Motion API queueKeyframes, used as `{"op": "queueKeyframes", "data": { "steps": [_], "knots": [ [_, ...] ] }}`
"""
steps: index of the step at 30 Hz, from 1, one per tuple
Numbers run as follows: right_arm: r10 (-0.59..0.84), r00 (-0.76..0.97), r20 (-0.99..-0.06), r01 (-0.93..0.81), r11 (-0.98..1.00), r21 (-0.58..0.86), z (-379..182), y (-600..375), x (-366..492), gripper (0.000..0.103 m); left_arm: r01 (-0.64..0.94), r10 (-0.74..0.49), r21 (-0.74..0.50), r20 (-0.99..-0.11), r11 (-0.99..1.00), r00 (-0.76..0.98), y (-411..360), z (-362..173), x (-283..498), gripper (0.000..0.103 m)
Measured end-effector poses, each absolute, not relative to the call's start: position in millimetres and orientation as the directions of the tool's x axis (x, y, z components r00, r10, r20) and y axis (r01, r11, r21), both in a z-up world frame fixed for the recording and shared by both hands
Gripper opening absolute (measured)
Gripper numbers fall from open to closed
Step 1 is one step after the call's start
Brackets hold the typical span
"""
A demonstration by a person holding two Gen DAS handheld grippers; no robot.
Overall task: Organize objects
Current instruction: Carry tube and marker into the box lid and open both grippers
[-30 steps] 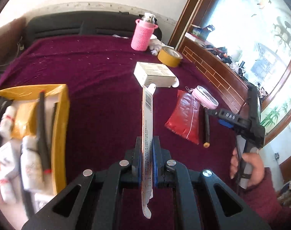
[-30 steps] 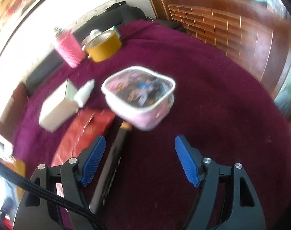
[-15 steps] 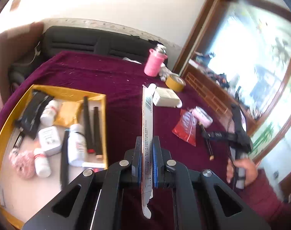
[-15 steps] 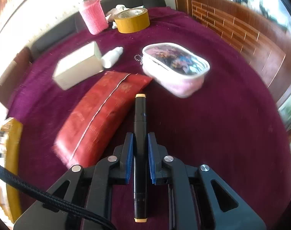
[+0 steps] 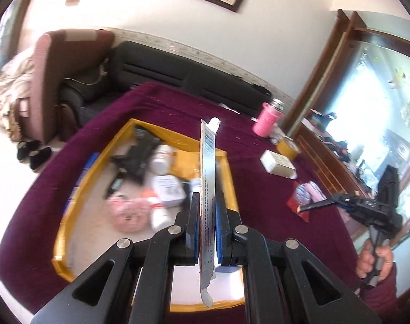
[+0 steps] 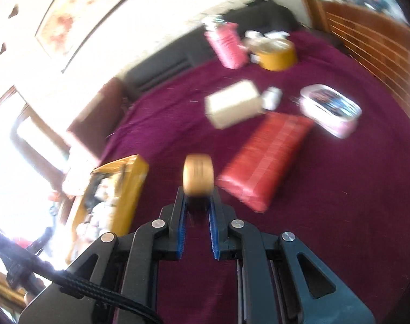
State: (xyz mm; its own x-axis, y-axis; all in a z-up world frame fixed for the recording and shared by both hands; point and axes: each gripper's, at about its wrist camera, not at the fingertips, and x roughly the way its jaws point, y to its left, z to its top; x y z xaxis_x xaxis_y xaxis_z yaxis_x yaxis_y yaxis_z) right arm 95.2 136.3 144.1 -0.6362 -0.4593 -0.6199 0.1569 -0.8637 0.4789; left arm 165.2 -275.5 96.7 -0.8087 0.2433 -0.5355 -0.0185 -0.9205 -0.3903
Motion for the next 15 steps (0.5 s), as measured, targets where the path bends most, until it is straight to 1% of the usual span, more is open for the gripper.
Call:
{"op": "queueKeyframes", "data": {
  "steps": [5, 8, 10, 13, 15],
  "knots": [
    [-0.560, -0.587, -0.585, 0.327, -0.825, 0.461, 174, 79, 107, 0.013, 0.051, 0.186, -0.376, -0.566, -0.925, -0.803, -302, 85, 177, 0.007],
    [-0.636, -0.512, -0.577, 0.424, -0.771, 0.475, 183, 48, 112, 0.013, 0.079, 0.154, -0.336, -0.612, -0.938, -0.775, -303, 73, 172, 0.007],
    [-0.684, -0.446, -0.577, 0.475, -0.727, 0.496, 185, 29, 115, 0.013, 0.091, 0.139, -0.313, -0.639, -0.946, -0.756, -301, 67, 168, 0.007],
    [-0.749, -0.302, -0.590, 0.530, -0.646, 0.550, 177, -9, 115, 0.013, 0.110, 0.116, -0.283, -0.675, -0.953, -0.729, -301, 59, 162, 0.007],
    [-0.765, -0.230, -0.602, 0.539, -0.615, 0.575, 167, -30, 115, 0.013, 0.136, 0.074, -0.237, -0.703, -0.962, -0.707, -304, 56, 155, 0.007]
  ]
}}
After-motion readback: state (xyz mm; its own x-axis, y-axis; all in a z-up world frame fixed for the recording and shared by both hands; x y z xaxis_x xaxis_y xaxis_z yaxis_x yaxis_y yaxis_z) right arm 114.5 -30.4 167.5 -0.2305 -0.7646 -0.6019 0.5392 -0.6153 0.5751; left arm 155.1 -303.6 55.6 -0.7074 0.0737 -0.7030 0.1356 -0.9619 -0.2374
